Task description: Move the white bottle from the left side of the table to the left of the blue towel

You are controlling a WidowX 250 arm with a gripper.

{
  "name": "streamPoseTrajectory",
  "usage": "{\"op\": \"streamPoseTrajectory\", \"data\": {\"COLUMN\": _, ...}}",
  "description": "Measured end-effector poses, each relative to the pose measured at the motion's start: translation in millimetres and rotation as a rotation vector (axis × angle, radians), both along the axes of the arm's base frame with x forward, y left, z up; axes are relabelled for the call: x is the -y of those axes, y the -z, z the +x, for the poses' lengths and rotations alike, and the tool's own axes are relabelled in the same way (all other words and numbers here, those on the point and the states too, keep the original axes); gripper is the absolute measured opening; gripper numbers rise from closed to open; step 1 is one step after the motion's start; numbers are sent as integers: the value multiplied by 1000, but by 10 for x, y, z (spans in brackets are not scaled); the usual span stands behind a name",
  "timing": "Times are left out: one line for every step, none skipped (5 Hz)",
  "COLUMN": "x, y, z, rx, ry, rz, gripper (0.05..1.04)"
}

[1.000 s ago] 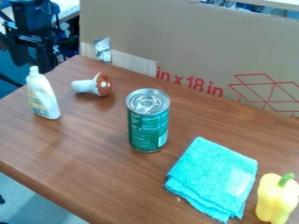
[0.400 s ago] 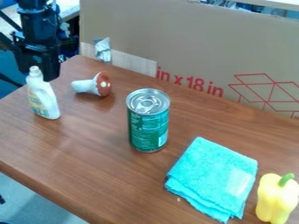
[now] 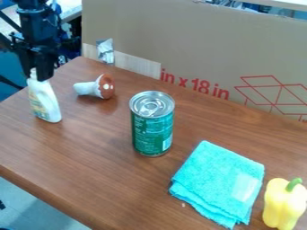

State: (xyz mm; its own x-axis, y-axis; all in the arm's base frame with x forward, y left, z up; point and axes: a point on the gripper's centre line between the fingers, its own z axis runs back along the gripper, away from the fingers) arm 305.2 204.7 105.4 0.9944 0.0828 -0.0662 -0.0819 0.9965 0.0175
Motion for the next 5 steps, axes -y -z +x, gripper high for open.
{"op": "streamPoseTrajectory", "data": {"x": 33, "y": 0, "z": 16, "rx": -2, "ry": 7, "rz": -3, "gripper": 387}}
{"op": "streamPoseTrajectory", "data": {"x": 107, "y": -6, "z": 28, "rx": -4, "ry": 25, "rz": -31, "gripper": 387}}
{"op": "streamPoseTrajectory", "data": {"x": 305, "y": -144, "z": 77, "rx": 17, "ry": 78, "rz": -45, "gripper": 387}}
{"op": "streamPoseTrajectory", "data": {"x": 579, "y": -374, "z": 7, "rx": 58, "ry": 137, "rz": -50, "gripper": 387}}
{"op": "streamPoseTrajectory", "data": {"x": 940, "y": -420, "z": -143, "rx": 28, "ry": 215, "rz": -39, "gripper": 387}}
